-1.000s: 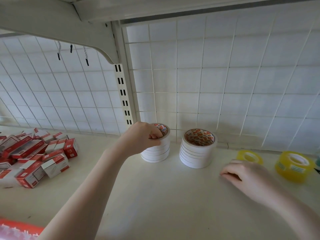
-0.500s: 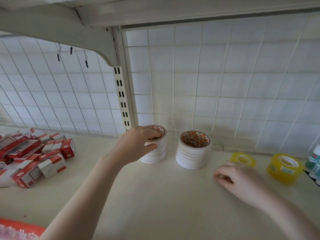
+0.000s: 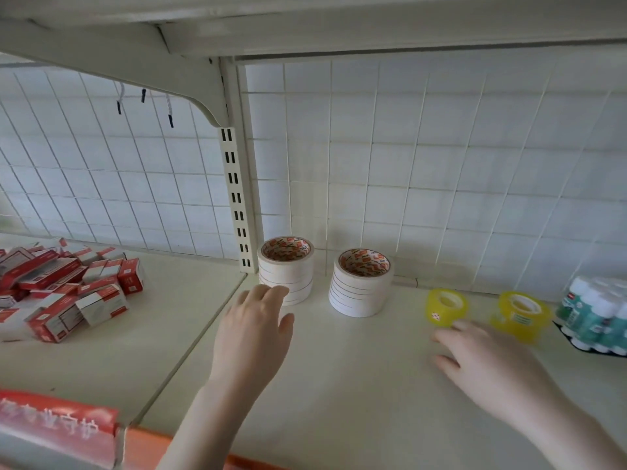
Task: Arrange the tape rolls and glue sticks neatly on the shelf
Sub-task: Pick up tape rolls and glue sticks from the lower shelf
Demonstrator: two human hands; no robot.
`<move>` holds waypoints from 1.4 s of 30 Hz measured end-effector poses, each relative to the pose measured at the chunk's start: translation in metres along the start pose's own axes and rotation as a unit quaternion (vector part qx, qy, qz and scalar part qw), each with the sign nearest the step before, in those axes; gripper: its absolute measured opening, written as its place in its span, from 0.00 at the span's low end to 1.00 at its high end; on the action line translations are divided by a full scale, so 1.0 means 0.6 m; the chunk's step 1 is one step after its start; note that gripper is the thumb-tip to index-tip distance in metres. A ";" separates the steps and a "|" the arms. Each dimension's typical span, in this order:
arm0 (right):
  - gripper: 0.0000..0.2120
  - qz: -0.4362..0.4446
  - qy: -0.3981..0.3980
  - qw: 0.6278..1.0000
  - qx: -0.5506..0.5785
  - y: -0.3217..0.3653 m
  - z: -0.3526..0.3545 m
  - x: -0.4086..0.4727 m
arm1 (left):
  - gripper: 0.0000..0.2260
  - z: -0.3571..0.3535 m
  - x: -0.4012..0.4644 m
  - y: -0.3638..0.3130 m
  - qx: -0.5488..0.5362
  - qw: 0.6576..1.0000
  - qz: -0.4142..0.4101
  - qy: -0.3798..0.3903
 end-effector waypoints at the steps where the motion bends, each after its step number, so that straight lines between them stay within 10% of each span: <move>1: 0.10 -0.014 -0.020 1.000 0.006 -0.003 -0.001 -0.013 | 0.13 -0.005 -0.009 -0.009 -0.005 1.000 0.010 0.003; 13: 0.14 -0.162 -0.163 0.968 0.101 -0.160 -0.094 -0.184 | 0.15 -0.083 -0.105 -0.165 -0.057 0.996 0.048 0.039; 42: 0.15 -0.480 -0.116 0.868 0.054 -0.516 -0.170 -0.678 | 0.13 -0.305 -0.272 -0.741 -0.242 0.926 -0.198 0.210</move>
Point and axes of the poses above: each hand's wrist, its own x-axis towards the middle knuckle, its own z-axis out of the back of the hand, y = z × x, the point moved 2 cm from there along x, towards the middle knuckle, and after that the axes turned 14 degrees about -x, right-handed, at the moved point
